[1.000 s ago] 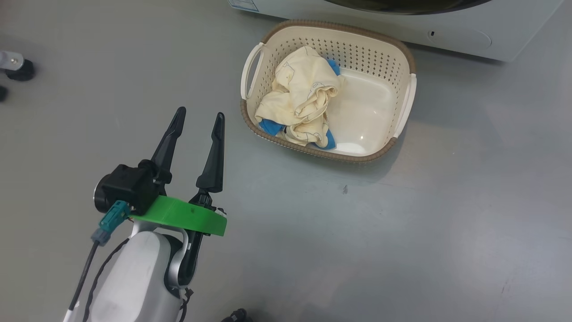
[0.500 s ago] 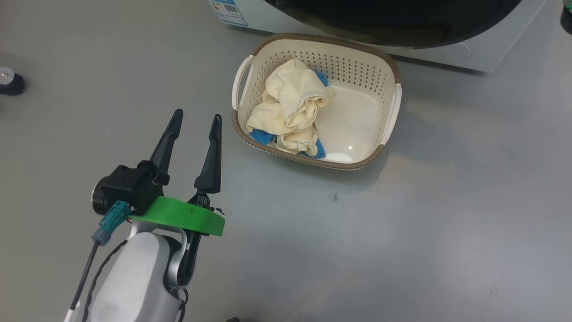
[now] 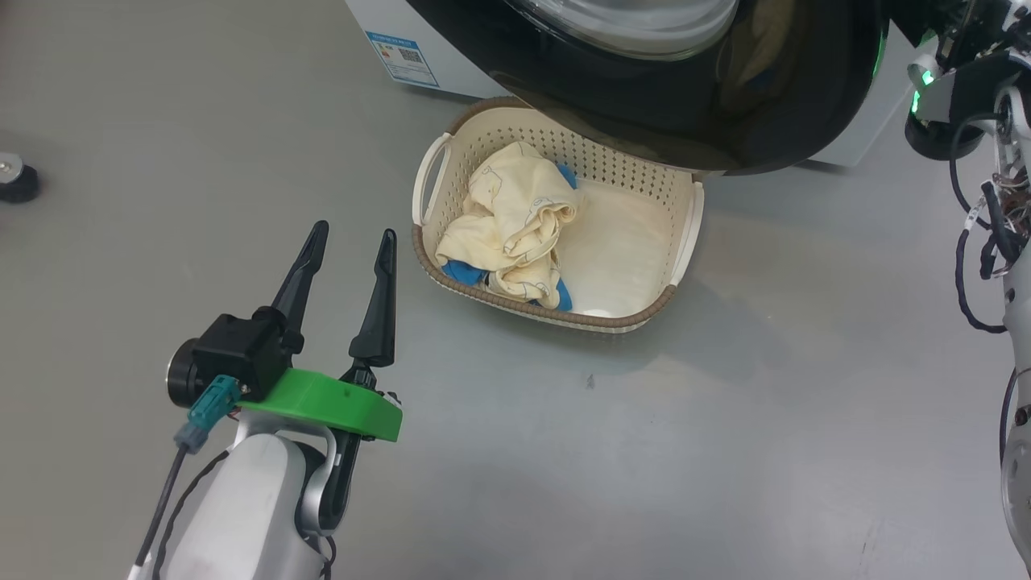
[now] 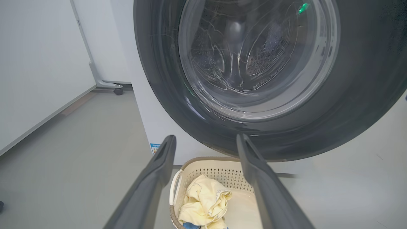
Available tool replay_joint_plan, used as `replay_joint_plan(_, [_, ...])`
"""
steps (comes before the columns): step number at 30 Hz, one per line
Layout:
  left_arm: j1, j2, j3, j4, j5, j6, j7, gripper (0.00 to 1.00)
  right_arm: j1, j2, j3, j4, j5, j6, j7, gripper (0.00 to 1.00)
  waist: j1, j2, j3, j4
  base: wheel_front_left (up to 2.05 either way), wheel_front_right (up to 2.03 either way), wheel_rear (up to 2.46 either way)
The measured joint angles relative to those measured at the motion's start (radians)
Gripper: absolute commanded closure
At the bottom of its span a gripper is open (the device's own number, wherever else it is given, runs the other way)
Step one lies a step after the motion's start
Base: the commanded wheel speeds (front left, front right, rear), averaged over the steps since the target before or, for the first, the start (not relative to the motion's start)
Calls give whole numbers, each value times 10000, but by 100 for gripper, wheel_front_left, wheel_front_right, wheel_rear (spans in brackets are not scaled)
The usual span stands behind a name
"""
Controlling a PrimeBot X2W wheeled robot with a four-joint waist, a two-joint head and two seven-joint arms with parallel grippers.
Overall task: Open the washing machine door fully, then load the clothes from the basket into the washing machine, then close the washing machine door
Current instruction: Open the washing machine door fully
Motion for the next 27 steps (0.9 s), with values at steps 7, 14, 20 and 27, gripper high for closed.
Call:
replay_joint_plan(7, [140,2,67,52,15,0,0,0,607,253,-15,-167,240,201,178,100,0,0,-400,-65,0,0,0])
replay_joint_plan(14, [391,10,336,54,123,0,0,0,925,922,211,-614,332,295,341,100,0,0,-706,-195,0,0,0])
replay_joint_plan(20, [446,10,372,77,276,0,0,0,1220,1045,460,-895,332,372,466,100,0,0,-853,-294,0,0,0])
replay_joint_plan(27, [494,10,364,180,288,-4,0,0,1655,1204,775,-1081,407,401,616,100,0,0,-1031,-327,0,0,0])
